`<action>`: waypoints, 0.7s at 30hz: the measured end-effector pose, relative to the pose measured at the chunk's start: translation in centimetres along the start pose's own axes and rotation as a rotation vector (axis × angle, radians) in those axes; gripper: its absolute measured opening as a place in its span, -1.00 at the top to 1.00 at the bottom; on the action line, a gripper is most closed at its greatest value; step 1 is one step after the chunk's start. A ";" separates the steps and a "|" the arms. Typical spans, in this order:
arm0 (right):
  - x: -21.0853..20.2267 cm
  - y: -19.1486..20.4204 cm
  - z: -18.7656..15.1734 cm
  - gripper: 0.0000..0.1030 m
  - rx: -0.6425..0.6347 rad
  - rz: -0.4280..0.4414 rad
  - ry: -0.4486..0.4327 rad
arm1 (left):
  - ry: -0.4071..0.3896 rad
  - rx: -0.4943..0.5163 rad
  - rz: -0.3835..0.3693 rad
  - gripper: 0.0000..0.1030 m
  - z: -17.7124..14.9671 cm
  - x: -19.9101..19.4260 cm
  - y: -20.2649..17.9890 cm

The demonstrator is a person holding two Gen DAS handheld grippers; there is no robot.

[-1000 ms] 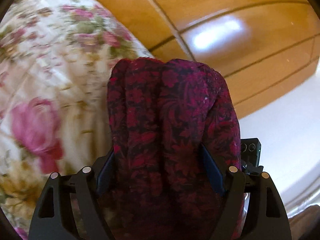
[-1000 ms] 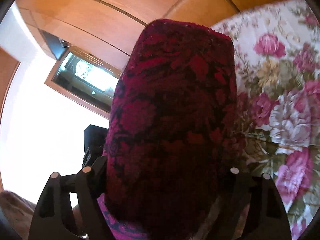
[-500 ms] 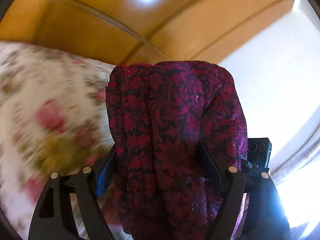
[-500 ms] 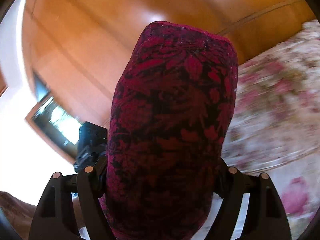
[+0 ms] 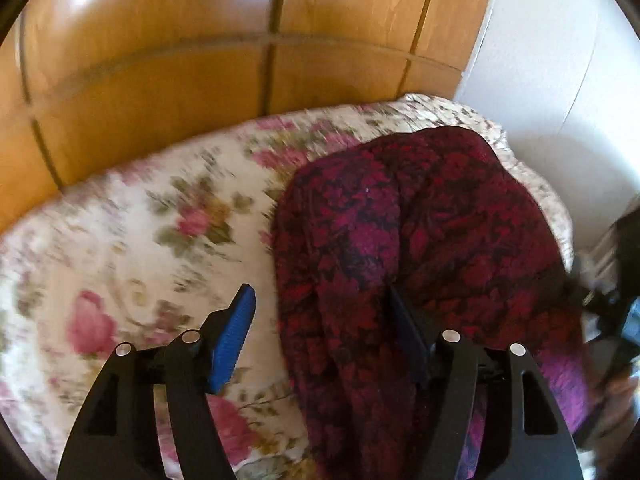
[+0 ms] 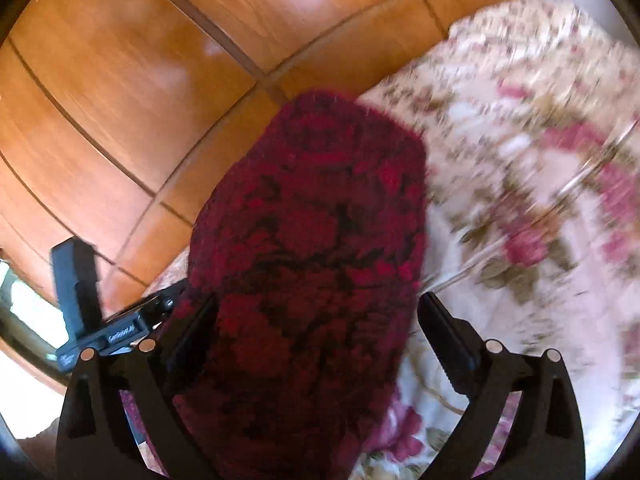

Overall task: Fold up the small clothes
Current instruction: 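Lower the folded sweater onto the bed and open both grippers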

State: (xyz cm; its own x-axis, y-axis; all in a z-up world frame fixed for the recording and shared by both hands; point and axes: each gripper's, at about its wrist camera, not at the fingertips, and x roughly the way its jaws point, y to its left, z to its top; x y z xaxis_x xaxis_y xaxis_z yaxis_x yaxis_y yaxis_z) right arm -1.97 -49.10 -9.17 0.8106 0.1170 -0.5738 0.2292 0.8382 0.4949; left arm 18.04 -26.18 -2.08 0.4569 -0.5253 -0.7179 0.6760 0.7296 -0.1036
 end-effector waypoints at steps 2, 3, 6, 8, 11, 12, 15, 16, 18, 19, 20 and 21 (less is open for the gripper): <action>-2.0 1.1 1.3 -0.67 -0.062 -0.080 -0.050 | -0.038 0.031 0.062 -0.29 -0.7 -1.2 -0.8; -2.8 2.3 1.6 -0.51 -0.091 -0.099 -0.069 | -0.052 0.042 0.092 -0.29 -1.0 -1.3 -1.0; -2.6 5.1 2.9 -0.22 -0.176 -0.153 -0.082 | -0.076 0.069 0.185 -0.29 -1.8 -2.0 -1.8; -0.8 6.2 2.9 -0.10 -0.224 -0.200 -0.052 | -0.067 0.061 0.212 -0.30 -2.3 -1.5 -1.8; 3.9 6.6 3.0 -0.07 -0.254 -0.292 0.006 | -0.060 0.044 0.254 -0.30 -2.7 -0.9 -1.0; 5.4 6.6 2.6 -0.08 -0.259 -0.326 0.015 | -0.055 0.031 0.260 -0.30 -3.0 -0.7 -0.7; 6.8 6.3 1.8 -0.11 -0.259 -0.368 -0.014 | -0.044 -0.042 0.235 -0.30 -3.2 -0.2 0.6; 6.6 6.7 1.7 -0.13 -0.269 -0.379 -0.016 | -0.046 -0.044 0.237 -0.30 -3.2 -0.2 0.5; 5.9 7.1 1.5 -0.15 -0.286 -0.392 -0.021 | -0.070 -0.045 0.239 -0.30 -3.3 -1.1 0.3; 5.3 7.2 1.5 -0.17 -0.285 -0.388 -0.027 | -0.080 -0.046 0.242 -0.32 -3.4 -1.5 0.1; 4.9 7.3 1.4 -0.22 -0.280 -0.384 -0.032 | -0.094 -0.051 0.255 -0.47 -3.5 -2.1 0.0; 4.3 7.3 1.4 -0.43 -0.265 -0.374 -0.039 | -0.108 -0.060 0.262 -0.57 -3.6 -2.6 0.0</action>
State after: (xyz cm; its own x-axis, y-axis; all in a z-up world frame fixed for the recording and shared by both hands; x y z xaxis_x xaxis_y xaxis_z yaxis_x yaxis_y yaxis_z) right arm 3.97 -43.18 -7.14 0.7190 -0.2350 -0.6540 0.3684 0.9269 0.0720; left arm 14.76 -23.26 -2.64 0.6727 -0.3567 -0.6482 0.4926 0.8697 0.0327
